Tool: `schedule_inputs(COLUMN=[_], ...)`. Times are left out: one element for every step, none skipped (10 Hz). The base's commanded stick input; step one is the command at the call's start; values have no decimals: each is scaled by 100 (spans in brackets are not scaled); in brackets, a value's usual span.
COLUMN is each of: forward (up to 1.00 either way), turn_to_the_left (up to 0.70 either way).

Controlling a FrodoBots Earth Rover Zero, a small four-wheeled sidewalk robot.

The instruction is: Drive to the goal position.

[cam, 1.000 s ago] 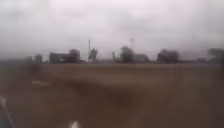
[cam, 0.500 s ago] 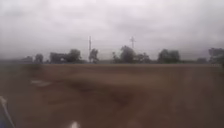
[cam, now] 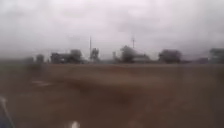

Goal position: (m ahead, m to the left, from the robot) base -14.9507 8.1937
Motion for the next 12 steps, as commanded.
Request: schedule_inputs(forward=[0, 0, 0, 0, 0, 0, 0, 0, 0, 0, 0, 0], turn_to_the_left=[70, 70, 70, 70, 70, 70, 70, 70, 70, 70, 70, 70])
